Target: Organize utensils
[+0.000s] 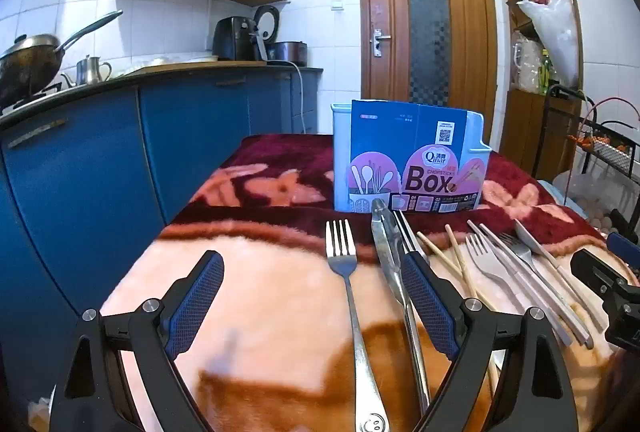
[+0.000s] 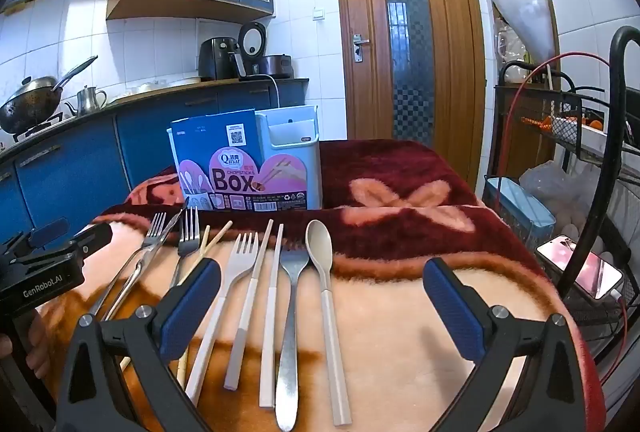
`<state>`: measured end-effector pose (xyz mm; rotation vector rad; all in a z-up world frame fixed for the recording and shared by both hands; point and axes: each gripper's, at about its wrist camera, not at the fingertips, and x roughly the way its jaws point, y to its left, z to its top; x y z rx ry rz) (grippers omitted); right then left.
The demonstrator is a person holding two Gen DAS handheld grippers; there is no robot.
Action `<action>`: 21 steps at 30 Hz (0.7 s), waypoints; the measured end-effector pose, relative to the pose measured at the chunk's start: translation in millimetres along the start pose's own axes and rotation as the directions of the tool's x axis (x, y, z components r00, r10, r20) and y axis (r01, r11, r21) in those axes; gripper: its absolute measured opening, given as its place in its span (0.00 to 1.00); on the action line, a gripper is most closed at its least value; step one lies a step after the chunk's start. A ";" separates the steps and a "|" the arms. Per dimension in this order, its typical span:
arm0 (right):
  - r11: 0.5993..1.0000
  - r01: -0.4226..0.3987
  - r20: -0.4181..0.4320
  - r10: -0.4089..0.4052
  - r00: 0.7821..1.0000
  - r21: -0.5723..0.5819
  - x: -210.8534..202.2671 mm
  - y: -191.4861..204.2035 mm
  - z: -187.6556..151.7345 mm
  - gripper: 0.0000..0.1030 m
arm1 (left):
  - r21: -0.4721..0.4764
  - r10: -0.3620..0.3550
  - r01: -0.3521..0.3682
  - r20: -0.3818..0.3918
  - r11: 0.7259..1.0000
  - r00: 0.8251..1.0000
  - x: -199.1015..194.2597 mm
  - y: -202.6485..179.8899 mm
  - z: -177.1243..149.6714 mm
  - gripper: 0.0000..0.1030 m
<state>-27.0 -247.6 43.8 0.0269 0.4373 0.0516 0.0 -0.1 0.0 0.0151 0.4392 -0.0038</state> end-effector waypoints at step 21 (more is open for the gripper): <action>1.000 -0.004 0.010 0.004 1.000 0.005 0.0 -0.5 -0.4 1.00 | -0.009 -0.006 0.006 0.009 1.000 1.000 -3.0 3.9 -2.3 0.88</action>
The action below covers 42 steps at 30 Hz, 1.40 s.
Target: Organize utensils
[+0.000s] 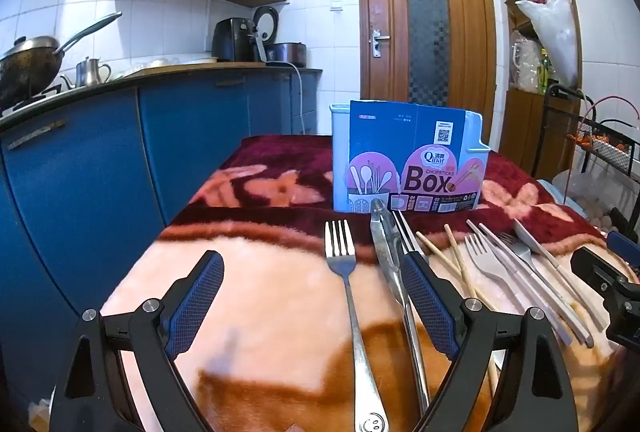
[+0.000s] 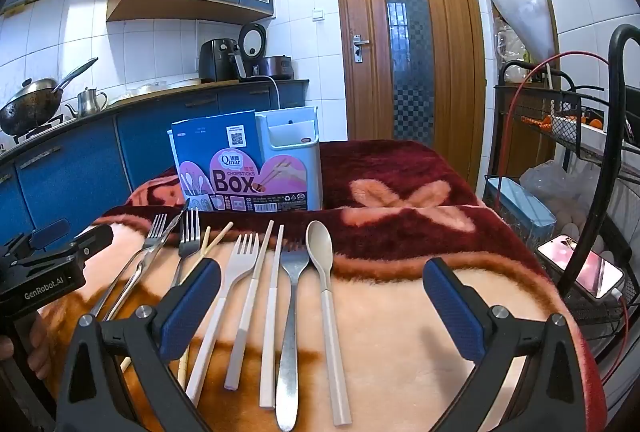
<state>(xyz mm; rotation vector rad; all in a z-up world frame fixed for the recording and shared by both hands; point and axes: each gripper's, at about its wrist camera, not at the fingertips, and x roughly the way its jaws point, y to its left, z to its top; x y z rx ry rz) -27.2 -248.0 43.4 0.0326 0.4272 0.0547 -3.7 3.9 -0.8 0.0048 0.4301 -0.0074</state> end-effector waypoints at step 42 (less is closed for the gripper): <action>1.000 0.001 -0.006 -0.001 1.000 0.004 1.8 -0.4 -0.9 1.00 | 0.004 0.002 -0.002 0.005 1.000 1.000 -1.7 -4.2 4.3 0.88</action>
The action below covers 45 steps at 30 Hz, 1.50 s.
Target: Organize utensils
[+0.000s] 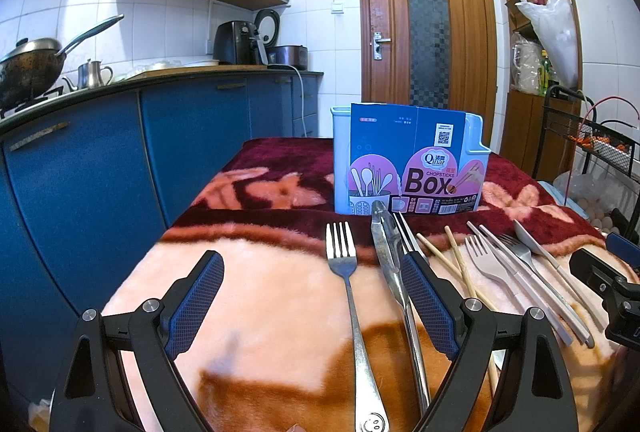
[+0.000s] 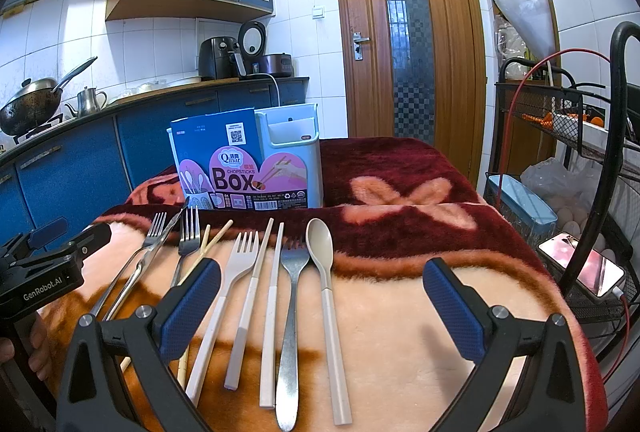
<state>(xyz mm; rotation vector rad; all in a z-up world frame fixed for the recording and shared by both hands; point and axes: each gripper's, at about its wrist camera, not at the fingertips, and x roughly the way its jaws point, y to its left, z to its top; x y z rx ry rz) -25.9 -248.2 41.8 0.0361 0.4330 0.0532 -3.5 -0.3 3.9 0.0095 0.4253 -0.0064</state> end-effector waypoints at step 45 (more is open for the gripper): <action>0.999 -0.030 -0.037 0.031 0.999 0.023 8.7 -5.0 0.1 1.00 | 0.002 -0.003 0.003 -0.030 1.000 1.000 4.2 2.9 2.8 0.88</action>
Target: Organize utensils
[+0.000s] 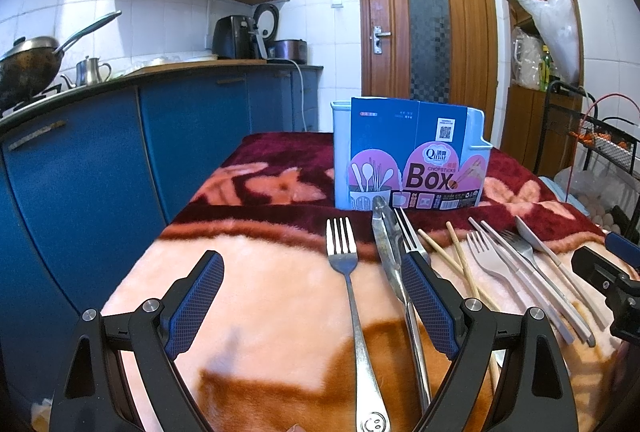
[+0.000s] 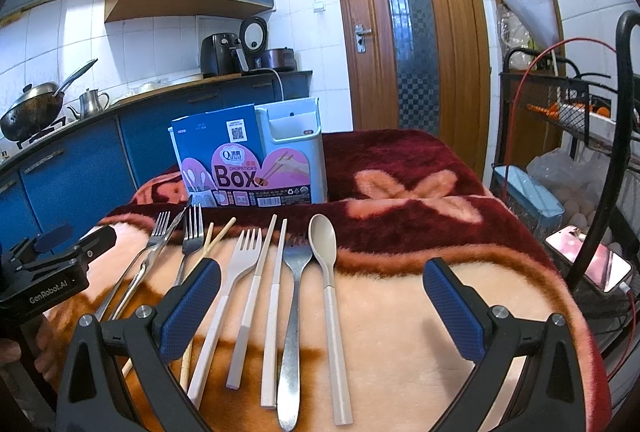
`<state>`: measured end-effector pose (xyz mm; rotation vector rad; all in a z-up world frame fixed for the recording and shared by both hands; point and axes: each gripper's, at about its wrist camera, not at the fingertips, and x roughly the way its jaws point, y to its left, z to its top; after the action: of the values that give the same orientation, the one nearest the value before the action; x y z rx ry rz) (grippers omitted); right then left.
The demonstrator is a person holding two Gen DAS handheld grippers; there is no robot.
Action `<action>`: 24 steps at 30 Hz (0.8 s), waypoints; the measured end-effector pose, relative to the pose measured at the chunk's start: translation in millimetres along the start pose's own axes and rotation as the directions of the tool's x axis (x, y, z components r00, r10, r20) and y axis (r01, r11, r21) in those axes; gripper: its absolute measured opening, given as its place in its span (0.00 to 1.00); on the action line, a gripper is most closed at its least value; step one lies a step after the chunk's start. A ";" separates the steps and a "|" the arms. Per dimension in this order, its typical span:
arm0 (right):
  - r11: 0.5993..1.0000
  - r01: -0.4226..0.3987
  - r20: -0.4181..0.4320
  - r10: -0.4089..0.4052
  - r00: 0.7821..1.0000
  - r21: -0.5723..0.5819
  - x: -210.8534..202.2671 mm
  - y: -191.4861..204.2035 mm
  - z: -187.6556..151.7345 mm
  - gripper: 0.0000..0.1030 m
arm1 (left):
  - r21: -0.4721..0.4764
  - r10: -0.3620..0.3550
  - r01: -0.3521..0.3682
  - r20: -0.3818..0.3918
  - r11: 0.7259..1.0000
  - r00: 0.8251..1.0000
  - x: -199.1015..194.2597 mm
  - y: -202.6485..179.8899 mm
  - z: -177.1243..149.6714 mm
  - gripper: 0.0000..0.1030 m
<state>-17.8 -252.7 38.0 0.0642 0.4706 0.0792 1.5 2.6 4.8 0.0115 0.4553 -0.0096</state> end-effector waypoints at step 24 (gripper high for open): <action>0.992 -0.079 -0.422 0.030 0.906 -0.098 36.5 -12.1 39.9 0.71 | 0.064 -0.033 0.059 -0.348 0.996 0.937 44.9 9.9 24.3 0.87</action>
<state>33.6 -263.1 56.1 -0.0537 0.8961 0.1772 52.6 11.8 6.9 0.0758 0.8088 -0.0716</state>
